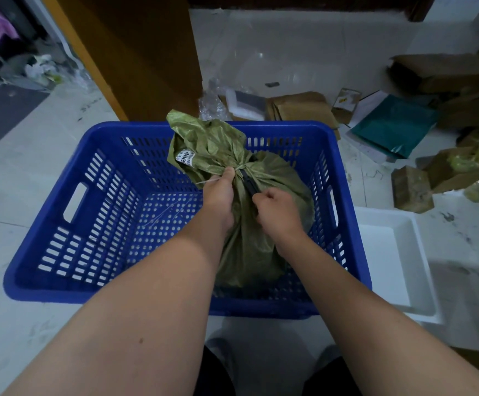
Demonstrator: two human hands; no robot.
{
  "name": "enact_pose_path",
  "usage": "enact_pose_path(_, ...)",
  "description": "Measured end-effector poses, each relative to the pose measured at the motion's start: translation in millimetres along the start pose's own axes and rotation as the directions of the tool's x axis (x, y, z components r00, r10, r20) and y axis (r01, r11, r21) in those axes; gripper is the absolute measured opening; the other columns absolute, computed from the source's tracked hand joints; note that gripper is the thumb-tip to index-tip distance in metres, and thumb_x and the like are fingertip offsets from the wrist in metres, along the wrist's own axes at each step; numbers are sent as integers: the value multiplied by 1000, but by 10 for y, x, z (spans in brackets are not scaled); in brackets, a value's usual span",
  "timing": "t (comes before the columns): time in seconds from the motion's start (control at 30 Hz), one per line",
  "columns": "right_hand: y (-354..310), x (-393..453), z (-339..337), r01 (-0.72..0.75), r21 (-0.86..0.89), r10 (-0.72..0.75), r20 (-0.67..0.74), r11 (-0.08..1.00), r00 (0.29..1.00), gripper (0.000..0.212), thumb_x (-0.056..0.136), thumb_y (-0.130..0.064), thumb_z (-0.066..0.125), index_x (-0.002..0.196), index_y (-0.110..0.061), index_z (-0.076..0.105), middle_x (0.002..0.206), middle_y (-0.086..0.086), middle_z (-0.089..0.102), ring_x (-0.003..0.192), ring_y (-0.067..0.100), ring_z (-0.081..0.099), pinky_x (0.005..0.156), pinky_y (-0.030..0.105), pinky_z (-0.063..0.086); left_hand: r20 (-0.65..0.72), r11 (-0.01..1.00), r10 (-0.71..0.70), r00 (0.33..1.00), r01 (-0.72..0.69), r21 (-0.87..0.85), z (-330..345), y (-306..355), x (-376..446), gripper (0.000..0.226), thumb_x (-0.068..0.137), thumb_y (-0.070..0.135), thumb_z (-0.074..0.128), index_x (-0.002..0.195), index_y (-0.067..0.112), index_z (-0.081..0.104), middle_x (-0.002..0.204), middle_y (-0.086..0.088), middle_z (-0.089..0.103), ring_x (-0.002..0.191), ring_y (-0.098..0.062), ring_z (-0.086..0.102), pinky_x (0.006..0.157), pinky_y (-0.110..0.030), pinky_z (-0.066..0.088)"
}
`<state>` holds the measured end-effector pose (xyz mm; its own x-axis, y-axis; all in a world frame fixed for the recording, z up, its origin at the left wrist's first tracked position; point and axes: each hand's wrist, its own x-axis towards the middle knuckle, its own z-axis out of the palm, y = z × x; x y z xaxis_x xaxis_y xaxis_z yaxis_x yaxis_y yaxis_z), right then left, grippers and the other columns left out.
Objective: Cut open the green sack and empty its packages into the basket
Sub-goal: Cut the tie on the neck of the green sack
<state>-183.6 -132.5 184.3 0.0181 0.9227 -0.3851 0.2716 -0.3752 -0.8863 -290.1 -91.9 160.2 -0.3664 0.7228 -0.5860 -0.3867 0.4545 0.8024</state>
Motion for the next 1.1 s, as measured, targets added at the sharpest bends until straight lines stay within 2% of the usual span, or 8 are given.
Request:
enact_pose_path(0.1,-56,-32,-66,-65,199,43,114,978,993,22,96,-16,49,74,-14,52,53,1,43,38,10,38,36,20,29,34,1000,-8,999,9,-24,5,41,-41,30,98,29,52,117,7,60,115,-23,67,107,-37,66,96,-53,51)
enact_pose_path(0.27,-101,-21,-76,-14,251,-15,114,968,993,13,91,-15,61,79,-13,60,55,0,47,31,7,34,31,20,26,57,999,-2,998,5,-40,50,88,-122,25,99,26,51,110,6,61,117,-25,66,107,-40,66,94,-56,51)
enact_pose_path(0.37,-97,21,-73,69,123,-80,88,990,993,27,92,-15,59,65,-12,57,54,2,48,37,10,38,40,24,32,42,1000,14,999,-13,-7,24,107,-112,20,99,25,52,94,8,62,117,-26,66,108,-39,66,94,-56,51)
enact_pose_path(0.57,-185,137,-69,172,-383,-148,92,908,985,34,96,-20,43,63,-16,51,66,1,50,64,17,47,58,30,33,25,999,31,999,-31,18,-13,125,-104,34,96,25,56,118,-1,62,114,-23,68,106,-36,67,95,-53,52)
enact_pose_path(0.7,-263,114,-39,-63,5,62,104,998,993,28,95,-17,42,71,-15,55,58,0,44,46,13,37,45,25,28,38,1000,29,999,-29,10,23,188,-144,26,95,24,57,104,1,65,103,-22,70,92,-35,69,89,-54,54)
enact_pose_path(0.87,-282,148,-25,-240,262,176,246,935,953,31,98,-24,41,73,-14,54,52,-3,39,31,6,26,29,16,19,42,994,-45,998,49,-99,60,271,-200,17,96,21,56,96,5,63,72,-16,62,50,-24,55,54,-31,52)
enact_pose_path(1.0,-257,162,-11,-371,492,206,357,788,911,33,100,-26,39,74,-13,53,47,-6,38,28,4,25,28,15,17,-15,991,-35,999,33,-128,118,316,-218,16,95,14,56,81,7,57,62,-10,55,26,-13,45,38,-19,44)
enact_pose_path(1.1,-230,144,33,-451,630,188,440,632,878,34,102,-26,36,74,-13,50,42,-7,37,26,3,24,26,13,17,-38,991,-40,998,35,-127,162,320,-239,20,94,13,58,74,9,55,60,-6,53,36,-13,46,42,-20,43)
